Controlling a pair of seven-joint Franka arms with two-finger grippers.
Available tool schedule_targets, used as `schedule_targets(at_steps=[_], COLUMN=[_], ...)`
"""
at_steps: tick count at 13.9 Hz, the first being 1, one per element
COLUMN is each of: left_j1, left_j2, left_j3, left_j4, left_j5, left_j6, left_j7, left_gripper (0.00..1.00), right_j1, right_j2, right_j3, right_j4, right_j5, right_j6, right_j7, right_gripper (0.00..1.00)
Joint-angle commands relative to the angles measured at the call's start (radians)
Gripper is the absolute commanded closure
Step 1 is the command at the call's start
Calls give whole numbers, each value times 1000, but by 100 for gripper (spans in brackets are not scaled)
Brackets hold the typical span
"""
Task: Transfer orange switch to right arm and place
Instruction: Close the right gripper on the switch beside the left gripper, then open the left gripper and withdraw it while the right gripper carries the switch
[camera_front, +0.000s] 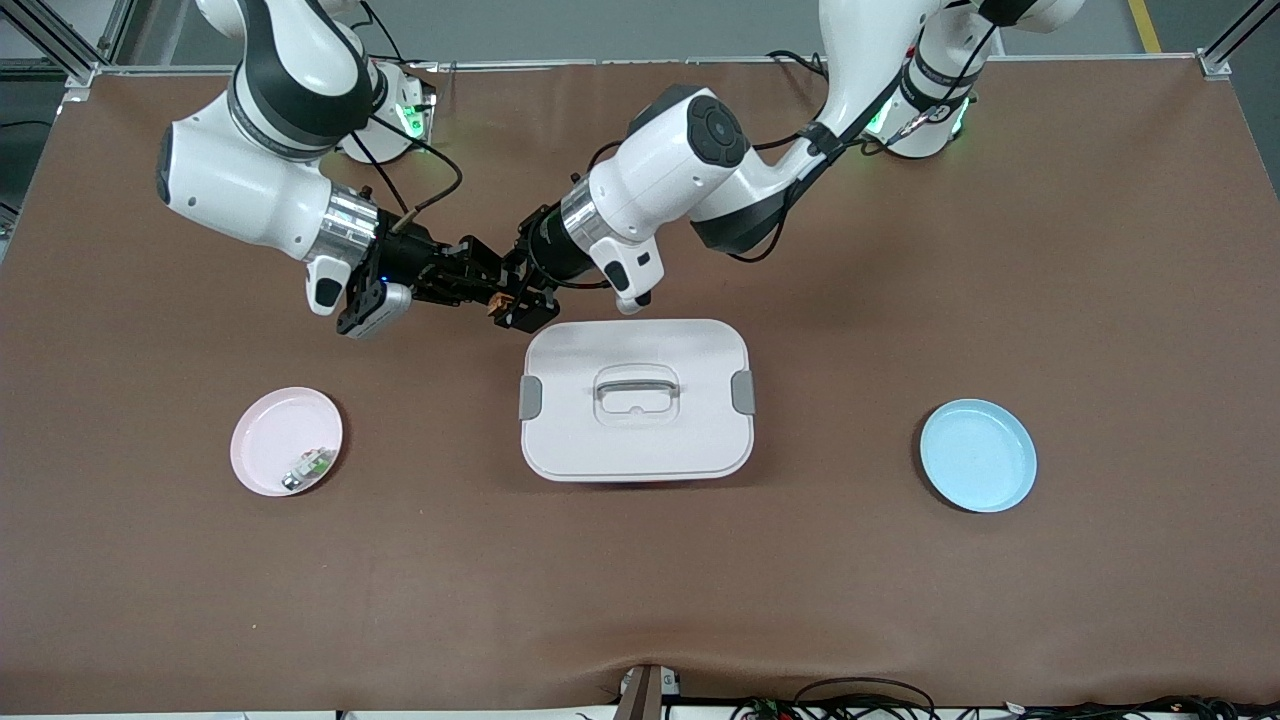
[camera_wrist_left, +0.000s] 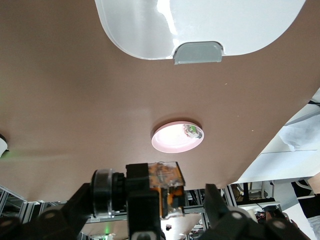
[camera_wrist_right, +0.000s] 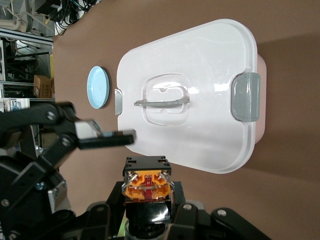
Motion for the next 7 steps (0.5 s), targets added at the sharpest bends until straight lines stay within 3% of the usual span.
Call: schedule_targets(at_steps=[1, 3, 7], left_j1=[-4, -4, 8], left_j2=[-17, -20, -34], left_j3=[10, 10, 12], left_j4=[-3, -3, -10], left_j5=[20, 20, 29], left_j6=[13, 13, 11], left_j7=[-27, -27, -19], left_gripper=[0, 0, 0], right_j1=[2, -1, -33], right_j2=[-11, -11, 33], right_j3=[-4, -4, -7], right_j4=[-3, 19, 138], right_j5=[-11, -105, -492], right_j6=[-18, -21, -174], right_j7=[14, 12, -58], right_gripper=[100, 100, 100])
